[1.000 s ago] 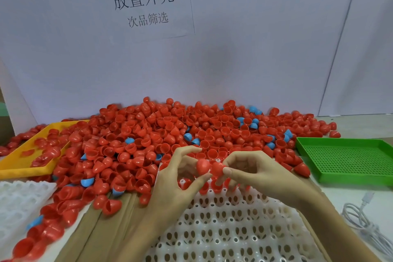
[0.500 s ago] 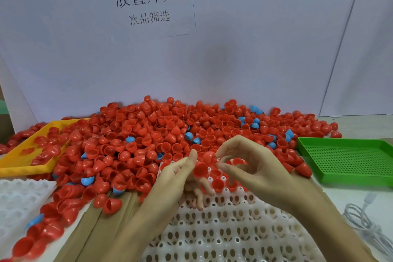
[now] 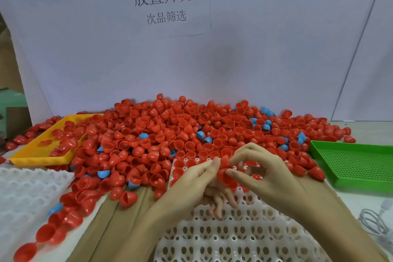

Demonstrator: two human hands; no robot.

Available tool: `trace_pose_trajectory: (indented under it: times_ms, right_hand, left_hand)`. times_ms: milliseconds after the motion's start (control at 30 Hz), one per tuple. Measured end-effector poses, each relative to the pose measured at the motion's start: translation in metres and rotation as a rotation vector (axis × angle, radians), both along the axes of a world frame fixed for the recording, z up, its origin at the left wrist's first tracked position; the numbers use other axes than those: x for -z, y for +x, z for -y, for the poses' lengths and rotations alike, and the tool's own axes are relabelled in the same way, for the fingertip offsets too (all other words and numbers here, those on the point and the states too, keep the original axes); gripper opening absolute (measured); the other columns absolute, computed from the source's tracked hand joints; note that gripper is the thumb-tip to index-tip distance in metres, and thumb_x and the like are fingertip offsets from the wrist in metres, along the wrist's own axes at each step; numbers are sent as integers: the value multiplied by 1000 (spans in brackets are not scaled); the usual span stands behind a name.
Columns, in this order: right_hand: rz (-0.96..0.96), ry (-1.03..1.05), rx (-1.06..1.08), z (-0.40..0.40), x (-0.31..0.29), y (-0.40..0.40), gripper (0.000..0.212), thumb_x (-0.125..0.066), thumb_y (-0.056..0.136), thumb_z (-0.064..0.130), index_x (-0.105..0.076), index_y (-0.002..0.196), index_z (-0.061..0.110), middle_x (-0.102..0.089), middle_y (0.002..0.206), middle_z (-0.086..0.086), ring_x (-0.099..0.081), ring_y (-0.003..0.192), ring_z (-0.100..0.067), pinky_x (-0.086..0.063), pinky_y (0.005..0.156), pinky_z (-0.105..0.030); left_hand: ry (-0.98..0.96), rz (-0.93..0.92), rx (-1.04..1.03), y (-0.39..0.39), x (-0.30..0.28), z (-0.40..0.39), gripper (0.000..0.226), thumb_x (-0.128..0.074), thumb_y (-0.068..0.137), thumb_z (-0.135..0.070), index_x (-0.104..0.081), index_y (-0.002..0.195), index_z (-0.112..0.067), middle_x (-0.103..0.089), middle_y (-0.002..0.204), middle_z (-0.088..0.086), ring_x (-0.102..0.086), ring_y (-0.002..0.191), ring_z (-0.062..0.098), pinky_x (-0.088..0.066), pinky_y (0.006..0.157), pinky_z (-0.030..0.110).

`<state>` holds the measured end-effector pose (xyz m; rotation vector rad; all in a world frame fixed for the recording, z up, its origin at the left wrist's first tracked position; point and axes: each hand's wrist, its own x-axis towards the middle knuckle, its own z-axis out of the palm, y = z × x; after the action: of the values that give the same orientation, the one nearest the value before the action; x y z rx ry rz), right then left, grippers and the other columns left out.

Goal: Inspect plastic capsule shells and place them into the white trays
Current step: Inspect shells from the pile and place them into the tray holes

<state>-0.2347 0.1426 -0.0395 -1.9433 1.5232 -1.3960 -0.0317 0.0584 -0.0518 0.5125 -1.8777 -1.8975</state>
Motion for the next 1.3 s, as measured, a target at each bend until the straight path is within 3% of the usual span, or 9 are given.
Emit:
trace_pose_trajectory:
  times_ms: [200,300,433,533,633,800,967,1200,1300]
  right_hand:
    - [-55,188,24,5,-7,-3,16,-76,81,50,-77,90,38,-72,87,10,-68,79,-16,-60,71,-31]
    - [-166,230,-23,6,-13,12,19,-72,83,57,-76,90,40,-73,88,14,-70,78,-11,-59,72,-24]
    - [-304,251,-76,15,-11,49,3,-77,93,34,-76,95,32,-72,89,14,-68,83,-4,-56,74,-18]
    - [-376,239,-97,21,-6,75,5,-76,96,30,-75,97,26,-69,84,13,-65,85,-2,-54,75,-15]
    - [-427,236,-119,27,1,90,6,-75,97,29,-75,100,24,-67,83,14,-63,85,-2,-52,75,-14]
    - [-503,252,-50,35,13,101,8,-75,96,34,-73,102,30,-60,81,21,-58,79,8,-48,73,-9]
    - [-462,317,-86,39,13,98,11,-78,93,36,-74,100,29,-63,73,18,-61,75,9,-47,66,-9]
    - [-317,378,-148,37,-1,74,10,-74,97,35,-76,101,26,-77,85,7,-72,74,-13,-63,71,-33]
    - [-267,403,-103,27,-8,43,14,-69,98,39,-76,97,27,-75,81,5,-66,64,-13,-58,61,-28]
  left_hand:
    - [-110,-26,-500,21,8,34,53,-41,109,-50,-70,102,-7,-68,67,15,-54,47,21,-42,43,24]
    - [-154,-99,-700,24,7,39,48,-43,112,-39,-70,90,-7,-59,56,9,-48,43,18,-39,41,22]
    - [-612,191,-927,30,13,41,43,-45,112,-33,-63,77,-15,-51,50,-2,-43,42,9,-37,45,25]
    - [-750,462,-963,34,17,41,42,-41,112,-38,-56,78,-19,-54,52,-6,-45,43,8,-28,45,21]
    - [-723,556,-941,35,16,42,42,-35,112,-44,-56,85,-19,-60,62,-5,-54,55,7,-29,49,22]
    - [-567,388,-938,38,13,45,52,-37,112,-43,-58,75,-13,-59,57,-1,-58,56,14,-43,63,34]
    - [-519,322,-922,40,10,47,53,-37,112,-44,-66,83,-11,-66,57,6,-68,59,21,-57,75,42]
    - [-557,325,-931,41,13,51,51,-40,112,-41,-67,80,-11,-66,56,5,-66,53,19,-58,68,40]
    - [-631,351,-913,40,14,51,47,-44,109,-45,-63,77,-16,-59,52,-3,-54,46,8,-52,61,35]
